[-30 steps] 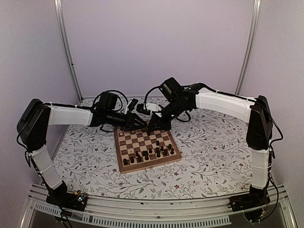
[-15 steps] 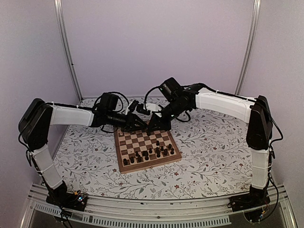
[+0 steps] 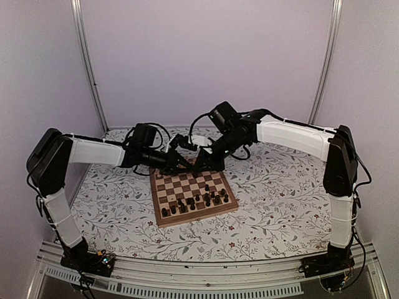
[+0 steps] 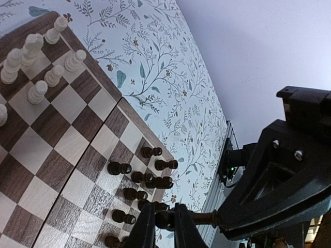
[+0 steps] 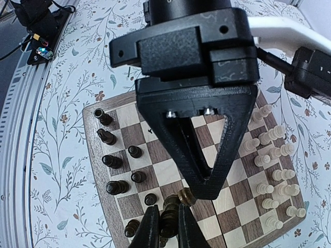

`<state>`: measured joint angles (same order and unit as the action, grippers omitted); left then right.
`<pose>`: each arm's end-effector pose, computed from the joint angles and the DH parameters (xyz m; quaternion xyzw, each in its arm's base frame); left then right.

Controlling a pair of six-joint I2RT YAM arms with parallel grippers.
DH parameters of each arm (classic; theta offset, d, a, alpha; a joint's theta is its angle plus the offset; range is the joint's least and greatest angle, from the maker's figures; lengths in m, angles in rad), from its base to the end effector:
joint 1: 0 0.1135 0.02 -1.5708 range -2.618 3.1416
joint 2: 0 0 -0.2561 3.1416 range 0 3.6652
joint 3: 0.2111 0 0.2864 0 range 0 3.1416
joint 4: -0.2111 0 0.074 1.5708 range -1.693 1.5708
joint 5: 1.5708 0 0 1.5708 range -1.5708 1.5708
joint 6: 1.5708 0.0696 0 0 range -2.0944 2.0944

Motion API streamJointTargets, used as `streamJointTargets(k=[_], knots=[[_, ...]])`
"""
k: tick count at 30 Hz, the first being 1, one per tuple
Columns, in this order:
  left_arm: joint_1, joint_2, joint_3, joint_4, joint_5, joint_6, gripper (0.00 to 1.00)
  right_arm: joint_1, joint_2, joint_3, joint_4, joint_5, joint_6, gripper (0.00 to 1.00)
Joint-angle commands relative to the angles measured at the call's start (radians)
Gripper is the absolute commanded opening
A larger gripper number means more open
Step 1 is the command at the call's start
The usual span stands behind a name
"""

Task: Set up the chess pieces on the board
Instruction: Place the chess piece on the chessboard.

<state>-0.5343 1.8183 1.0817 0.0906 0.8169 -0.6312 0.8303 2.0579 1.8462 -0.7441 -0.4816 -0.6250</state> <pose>0.3422 -0.2614 0.1449 0.1372 0.8290 -0.5221 0.1462 0.3166 0.3942 0.2288 -0.6695 0.6432 0.2562 0.2691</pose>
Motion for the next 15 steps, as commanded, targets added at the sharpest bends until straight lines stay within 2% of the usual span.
streamJointTargets(k=[1,7,11,15], knots=[[-0.001,-0.037,0.029,-0.033,-0.025,0.062,0.09,0.005,-0.025,-0.02,-0.011,-0.006,-0.002,0.04],[-0.036,-0.129,0.063,-0.18,-0.282,0.258,0.07,-0.037,-0.129,-0.205,0.062,-0.005,-0.008,0.04],[-0.138,-0.148,0.083,-0.244,-0.559,0.411,0.06,-0.106,-0.186,-0.281,0.092,-0.048,0.003,0.04],[-0.243,-0.119,0.1,-0.277,-0.729,0.509,0.05,-0.155,-0.261,-0.372,0.15,-0.062,0.019,0.04]])
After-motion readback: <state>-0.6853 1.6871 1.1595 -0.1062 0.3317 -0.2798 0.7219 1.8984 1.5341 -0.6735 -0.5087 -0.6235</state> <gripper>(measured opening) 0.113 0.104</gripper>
